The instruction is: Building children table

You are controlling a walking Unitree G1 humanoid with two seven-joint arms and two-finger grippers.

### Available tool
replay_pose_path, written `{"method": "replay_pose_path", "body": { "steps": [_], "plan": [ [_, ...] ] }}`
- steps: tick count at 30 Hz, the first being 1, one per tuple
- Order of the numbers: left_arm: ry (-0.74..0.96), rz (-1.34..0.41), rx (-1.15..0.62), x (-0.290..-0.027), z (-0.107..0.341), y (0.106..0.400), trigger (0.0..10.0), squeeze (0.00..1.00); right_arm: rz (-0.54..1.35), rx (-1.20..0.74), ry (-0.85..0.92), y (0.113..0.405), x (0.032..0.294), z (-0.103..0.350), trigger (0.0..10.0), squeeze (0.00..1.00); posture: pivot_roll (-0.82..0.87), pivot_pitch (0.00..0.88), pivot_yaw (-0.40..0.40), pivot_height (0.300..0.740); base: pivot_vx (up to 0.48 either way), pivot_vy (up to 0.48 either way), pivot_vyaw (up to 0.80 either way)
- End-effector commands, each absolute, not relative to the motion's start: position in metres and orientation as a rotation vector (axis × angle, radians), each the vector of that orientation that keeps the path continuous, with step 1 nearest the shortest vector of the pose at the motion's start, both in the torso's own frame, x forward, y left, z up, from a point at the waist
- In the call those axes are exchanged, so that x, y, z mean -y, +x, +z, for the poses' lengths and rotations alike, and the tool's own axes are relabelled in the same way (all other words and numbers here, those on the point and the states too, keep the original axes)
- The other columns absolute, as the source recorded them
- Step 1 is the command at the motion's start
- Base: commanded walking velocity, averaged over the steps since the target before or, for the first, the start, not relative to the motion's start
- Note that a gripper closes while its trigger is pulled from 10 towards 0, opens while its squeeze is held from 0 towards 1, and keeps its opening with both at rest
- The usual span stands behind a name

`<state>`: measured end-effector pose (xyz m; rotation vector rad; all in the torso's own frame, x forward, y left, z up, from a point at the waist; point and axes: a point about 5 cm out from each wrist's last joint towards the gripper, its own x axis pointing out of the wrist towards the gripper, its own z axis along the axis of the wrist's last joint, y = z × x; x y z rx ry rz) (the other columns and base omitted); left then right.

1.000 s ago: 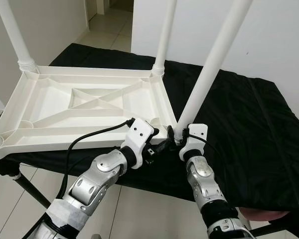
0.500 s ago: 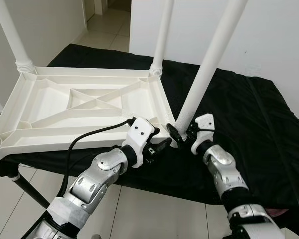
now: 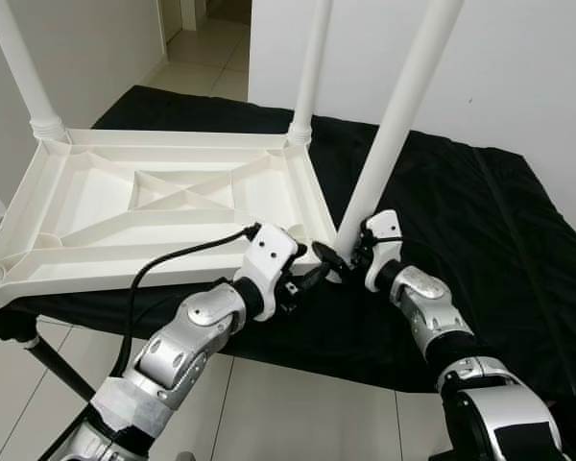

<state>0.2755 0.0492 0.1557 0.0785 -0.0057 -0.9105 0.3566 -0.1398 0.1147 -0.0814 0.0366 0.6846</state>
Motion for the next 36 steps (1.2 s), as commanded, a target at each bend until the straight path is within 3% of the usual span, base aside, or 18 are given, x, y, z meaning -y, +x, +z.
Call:
{"method": "replay_pose_path", "body": {
  "steps": [1,11,12,25,36],
  "plan": [
    [0.081,-1.052,0.011,-0.045,0.157,0.27,10.0,0.0,0.736,-0.049,-0.099,0.355,0.131,0.112,0.0,0.0,-0.01,0.0,-0.068,0.74,0.0,0.0,0.0],
    [0.079,-1.05,0.013,-0.044,0.157,0.269,10.0,0.0,0.723,-0.056,-0.093,0.353,0.138,0.106,0.0,0.0,-0.02,0.0,-0.07,0.74,0.0,0.0,0.0],
    [0.078,-1.05,0.014,-0.044,0.157,0.27,10.0,0.0,0.688,-0.05,-0.097,0.353,0.14,0.106,10.0,0.0,-0.02,0.0,-0.071,0.74,0.0,0.0,0.0],
    [0.069,-1.062,0.013,-0.04,0.157,0.269,10.0,0.0,0.393,-0.005,-0.055,0.352,0.138,0.103,10.0,0.0,-0.04,0.0,-0.064,0.74,0.0,0.0,0.0],
    [0.07,-1.071,0.01,-0.039,0.156,0.269,10.0,0.0,-0.091,-0.082,-0.013,0.338,0.139,0.081,10.0,0.0,-0.05,0.0,-0.059,0.74,0.0,0.0,0.0]
  ]
}}
